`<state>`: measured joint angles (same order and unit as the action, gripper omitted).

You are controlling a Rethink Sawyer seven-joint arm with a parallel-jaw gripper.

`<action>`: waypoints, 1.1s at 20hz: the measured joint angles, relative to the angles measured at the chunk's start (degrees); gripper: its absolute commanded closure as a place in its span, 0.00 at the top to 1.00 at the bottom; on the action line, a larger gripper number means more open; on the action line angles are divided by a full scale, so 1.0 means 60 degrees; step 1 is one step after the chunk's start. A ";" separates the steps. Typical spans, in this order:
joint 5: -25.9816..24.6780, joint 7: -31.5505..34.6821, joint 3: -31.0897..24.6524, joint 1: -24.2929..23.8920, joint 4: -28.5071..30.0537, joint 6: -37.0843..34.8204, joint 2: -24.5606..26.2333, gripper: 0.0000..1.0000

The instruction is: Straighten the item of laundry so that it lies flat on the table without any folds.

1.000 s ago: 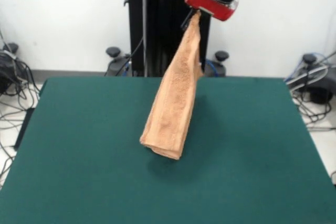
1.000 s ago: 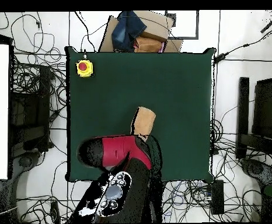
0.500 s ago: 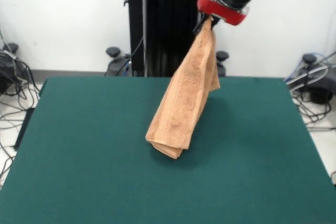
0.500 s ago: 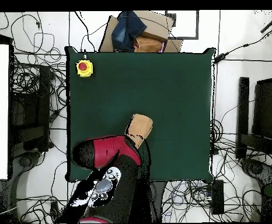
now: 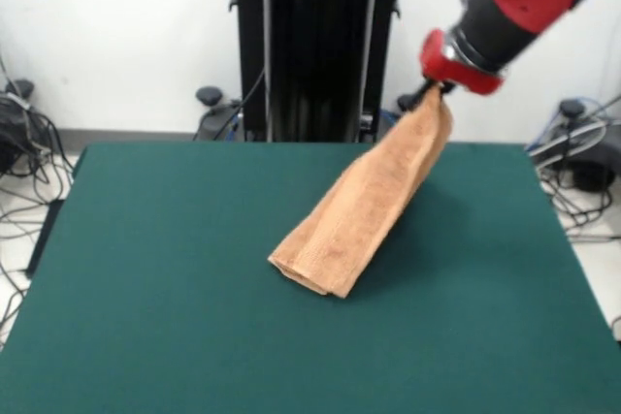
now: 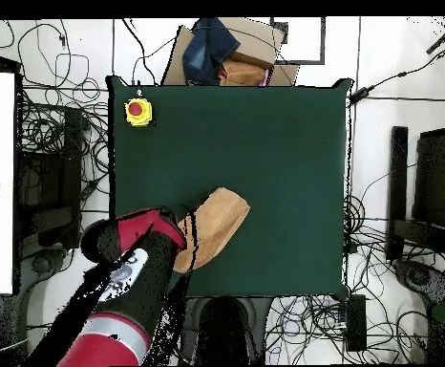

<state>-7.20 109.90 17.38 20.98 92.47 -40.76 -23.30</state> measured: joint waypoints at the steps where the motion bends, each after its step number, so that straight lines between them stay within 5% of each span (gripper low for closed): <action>1: 0.0135 0.0001 0.0001 0.0098 -0.0171 -0.0006 0.0144 0.00; 14: 0.1509 0.0148 0.0095 0.0928 -0.1927 -0.1050 0.0959 0.00; 22: 0.2057 0.1008 0.0571 0.1285 -0.3976 -0.1358 0.2319 0.00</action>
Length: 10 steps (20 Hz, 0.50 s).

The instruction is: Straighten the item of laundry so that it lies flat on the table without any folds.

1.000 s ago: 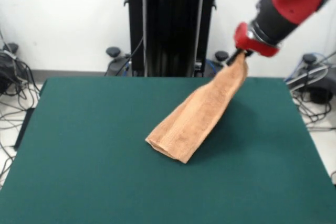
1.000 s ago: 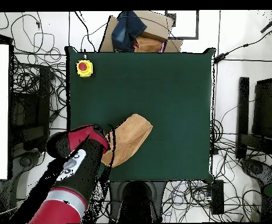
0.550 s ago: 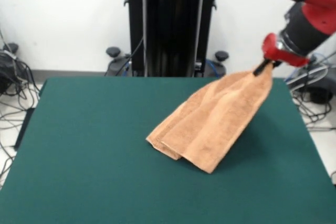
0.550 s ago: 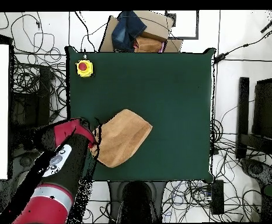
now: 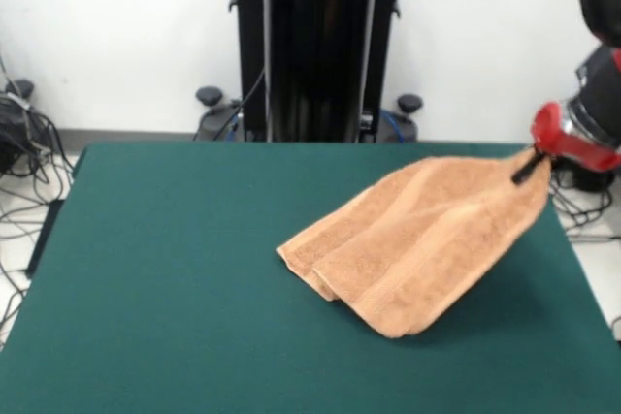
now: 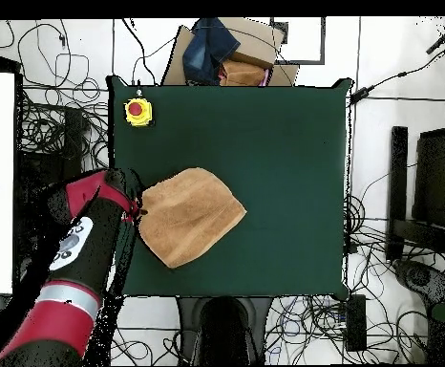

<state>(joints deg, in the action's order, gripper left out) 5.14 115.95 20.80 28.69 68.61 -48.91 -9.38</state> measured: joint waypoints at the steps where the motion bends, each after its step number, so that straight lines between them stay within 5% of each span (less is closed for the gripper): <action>1: 0.0021 0.0070 0.0034 0.0008 -0.0132 0.0000 0.0110 0.00; 10: 0.0076 0.0613 0.0288 0.0038 -0.1304 -0.0002 0.1362 0.00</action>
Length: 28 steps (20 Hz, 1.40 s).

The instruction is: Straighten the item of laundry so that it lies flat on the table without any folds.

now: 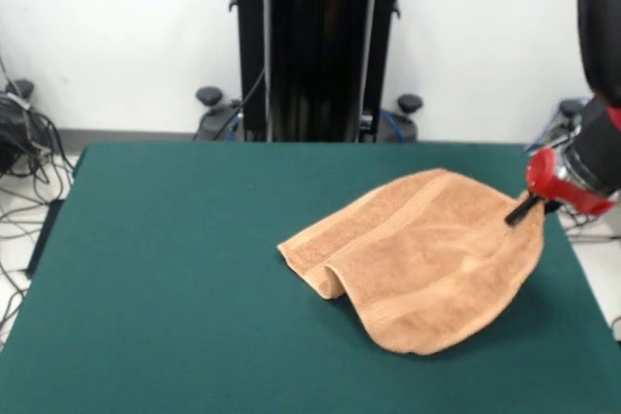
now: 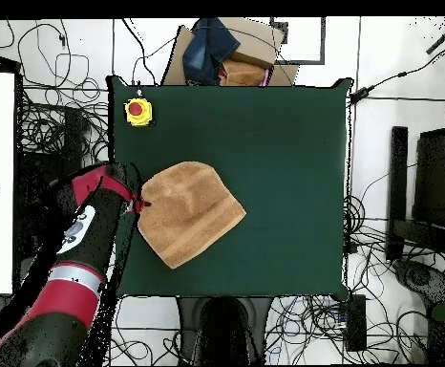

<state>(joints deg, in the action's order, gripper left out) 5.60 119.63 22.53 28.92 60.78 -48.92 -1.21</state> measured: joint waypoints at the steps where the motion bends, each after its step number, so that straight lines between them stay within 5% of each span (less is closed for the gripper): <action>1: 0.0000 0.0000 0.0000 -0.0001 -0.0080 0.0000 0.0171 0.00; 28: 0.0473 0.0000 0.0012 0.0136 -0.0608 -0.0052 -0.0089 0.00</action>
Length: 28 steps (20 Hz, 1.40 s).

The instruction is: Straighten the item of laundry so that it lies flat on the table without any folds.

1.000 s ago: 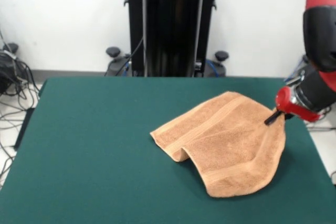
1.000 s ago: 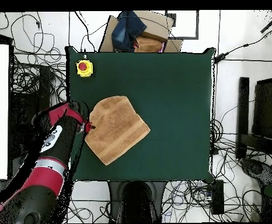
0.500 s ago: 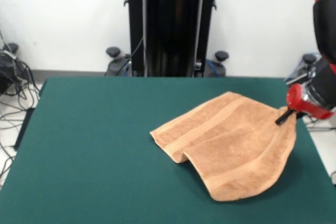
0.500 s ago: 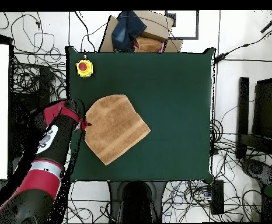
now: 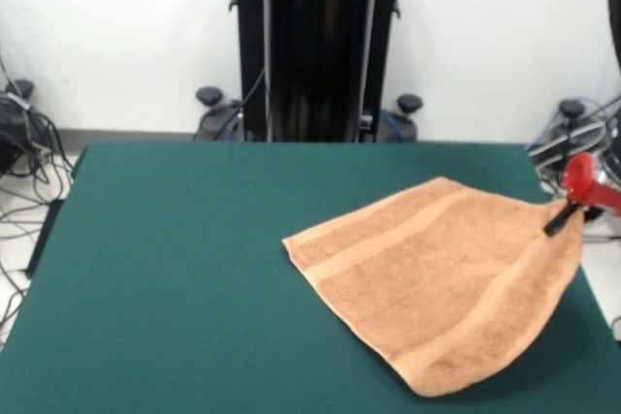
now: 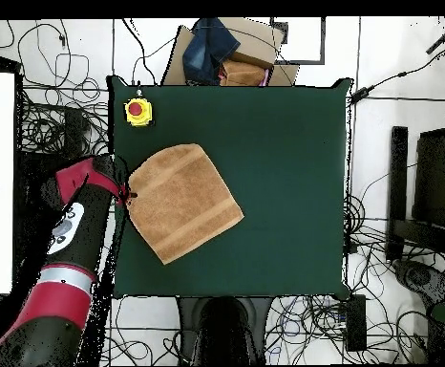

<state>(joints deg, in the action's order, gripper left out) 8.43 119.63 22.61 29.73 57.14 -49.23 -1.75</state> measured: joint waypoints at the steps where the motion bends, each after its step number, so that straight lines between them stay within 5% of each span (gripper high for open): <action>1: 0.0027 0.0000 0.0001 0.0000 -0.0109 -0.0006 0.0021 0.00; 28: -0.0347 0.0000 0.0576 -0.0038 0.0090 0.0939 0.0894 0.00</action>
<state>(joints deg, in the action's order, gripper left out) 6.35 119.63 26.06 29.50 57.68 -43.60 3.62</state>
